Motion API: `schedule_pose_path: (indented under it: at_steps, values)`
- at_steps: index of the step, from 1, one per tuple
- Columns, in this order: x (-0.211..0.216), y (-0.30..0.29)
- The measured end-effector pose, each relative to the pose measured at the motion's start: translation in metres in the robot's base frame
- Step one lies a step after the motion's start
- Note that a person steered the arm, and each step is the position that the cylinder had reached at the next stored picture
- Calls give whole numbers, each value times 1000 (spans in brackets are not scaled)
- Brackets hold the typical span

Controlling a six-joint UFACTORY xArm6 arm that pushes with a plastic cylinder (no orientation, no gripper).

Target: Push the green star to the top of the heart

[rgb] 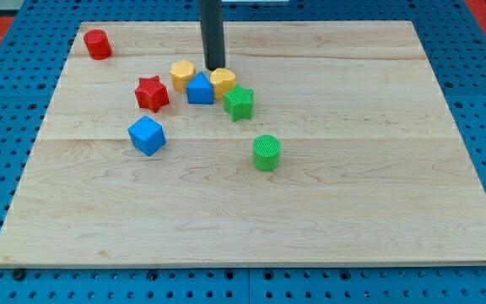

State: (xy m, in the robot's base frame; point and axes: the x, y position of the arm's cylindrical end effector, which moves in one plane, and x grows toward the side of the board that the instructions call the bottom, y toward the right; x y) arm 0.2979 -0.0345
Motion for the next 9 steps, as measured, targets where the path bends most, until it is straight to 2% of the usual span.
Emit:
schedule_pose_path:
  at_steps: [2,3,4,5,6,7,8,9]
  values:
    - [8,26]
    - [37,55]
    - [62,54]
    - [129,72]
    - [146,94]
    - [152,3]
    - [138,-25]
    - [95,11]
